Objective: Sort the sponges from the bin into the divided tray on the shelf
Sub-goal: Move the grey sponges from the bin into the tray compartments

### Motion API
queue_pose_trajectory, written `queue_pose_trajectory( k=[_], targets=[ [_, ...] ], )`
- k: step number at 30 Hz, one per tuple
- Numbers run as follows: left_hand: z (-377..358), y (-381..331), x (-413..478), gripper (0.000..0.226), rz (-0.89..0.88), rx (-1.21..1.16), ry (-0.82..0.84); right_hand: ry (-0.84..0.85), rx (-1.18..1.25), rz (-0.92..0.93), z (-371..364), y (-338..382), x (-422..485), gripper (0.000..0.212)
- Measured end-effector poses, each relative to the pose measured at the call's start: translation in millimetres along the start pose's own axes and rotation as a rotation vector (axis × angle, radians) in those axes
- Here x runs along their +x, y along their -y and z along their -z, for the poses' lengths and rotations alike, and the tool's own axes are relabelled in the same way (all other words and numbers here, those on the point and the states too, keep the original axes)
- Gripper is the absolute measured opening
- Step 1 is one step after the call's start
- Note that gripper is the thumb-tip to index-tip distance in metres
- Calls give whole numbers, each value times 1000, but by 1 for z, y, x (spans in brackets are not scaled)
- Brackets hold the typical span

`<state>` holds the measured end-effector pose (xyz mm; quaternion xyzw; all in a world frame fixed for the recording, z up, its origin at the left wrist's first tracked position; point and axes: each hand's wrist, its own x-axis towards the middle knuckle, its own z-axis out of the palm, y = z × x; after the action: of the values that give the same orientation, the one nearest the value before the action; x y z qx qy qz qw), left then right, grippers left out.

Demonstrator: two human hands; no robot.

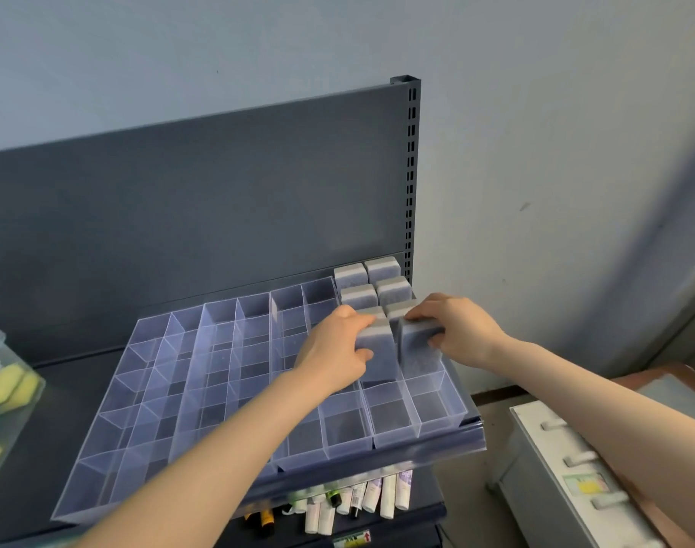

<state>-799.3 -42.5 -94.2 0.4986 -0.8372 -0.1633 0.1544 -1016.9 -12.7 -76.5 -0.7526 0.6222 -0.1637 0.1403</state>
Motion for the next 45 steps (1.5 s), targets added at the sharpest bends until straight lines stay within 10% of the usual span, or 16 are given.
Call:
queue_pose_trajectory(
  k=[20, 30, 45],
  targets=[
    [-34, 4, -16, 30, -15, -91, -36, -9, -105, -9, -37, -1, -11, 51],
    [-22, 3, -29, 56, 35, -54, -59, -3, -88, 83, -14, -4, -10, 60],
    [107, 95, -94, 37, 409, 382, -65, 35, -149, 171, -22, 125, 35, 44]
  ],
)
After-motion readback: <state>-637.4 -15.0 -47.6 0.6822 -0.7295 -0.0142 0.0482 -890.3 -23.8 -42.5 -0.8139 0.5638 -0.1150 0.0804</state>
